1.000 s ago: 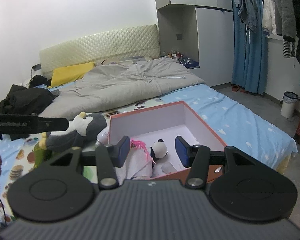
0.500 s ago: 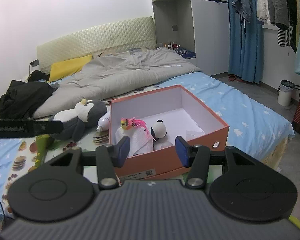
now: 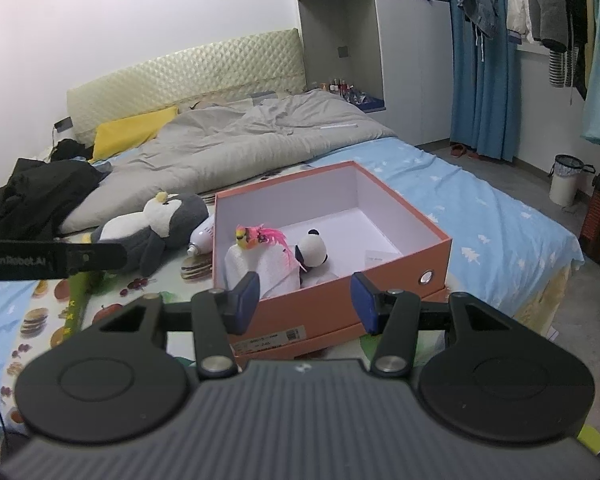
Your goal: Organize soft objects
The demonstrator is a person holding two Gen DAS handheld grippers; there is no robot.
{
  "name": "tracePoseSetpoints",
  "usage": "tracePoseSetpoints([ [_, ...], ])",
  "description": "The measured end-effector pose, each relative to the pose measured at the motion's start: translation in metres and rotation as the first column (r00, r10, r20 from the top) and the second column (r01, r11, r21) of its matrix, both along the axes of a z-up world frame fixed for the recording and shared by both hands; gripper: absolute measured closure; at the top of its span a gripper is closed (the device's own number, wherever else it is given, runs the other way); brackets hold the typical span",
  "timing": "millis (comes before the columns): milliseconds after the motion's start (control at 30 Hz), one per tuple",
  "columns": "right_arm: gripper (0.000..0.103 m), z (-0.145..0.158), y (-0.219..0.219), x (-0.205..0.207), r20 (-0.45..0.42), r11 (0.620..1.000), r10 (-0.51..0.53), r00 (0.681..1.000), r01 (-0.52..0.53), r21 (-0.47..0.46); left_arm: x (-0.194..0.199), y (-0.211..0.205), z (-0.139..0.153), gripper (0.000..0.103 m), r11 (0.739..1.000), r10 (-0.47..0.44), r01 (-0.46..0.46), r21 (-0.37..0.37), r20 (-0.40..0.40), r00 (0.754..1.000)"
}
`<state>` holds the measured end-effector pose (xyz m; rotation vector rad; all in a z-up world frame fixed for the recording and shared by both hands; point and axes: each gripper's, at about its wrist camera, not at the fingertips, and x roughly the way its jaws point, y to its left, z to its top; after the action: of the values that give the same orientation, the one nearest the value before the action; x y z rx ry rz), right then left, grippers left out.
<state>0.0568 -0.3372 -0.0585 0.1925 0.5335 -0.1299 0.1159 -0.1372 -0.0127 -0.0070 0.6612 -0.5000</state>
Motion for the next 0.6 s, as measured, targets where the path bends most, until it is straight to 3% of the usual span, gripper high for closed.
tracePoseSetpoints([
  [533,0.049,-0.006,-0.009,0.010,-0.025,1.000,0.012,1.000,-0.012,0.016,0.003,-0.001,-0.009,0.046,0.997,0.078,-0.078,0.026,0.001,0.997],
  [600,0.048,-0.008,-0.008,0.012,-0.029,1.000,0.012,0.999,-0.012,0.011,0.004,-0.002,-0.010,0.043,0.996,0.081,-0.080,0.025,-0.006,0.997],
])
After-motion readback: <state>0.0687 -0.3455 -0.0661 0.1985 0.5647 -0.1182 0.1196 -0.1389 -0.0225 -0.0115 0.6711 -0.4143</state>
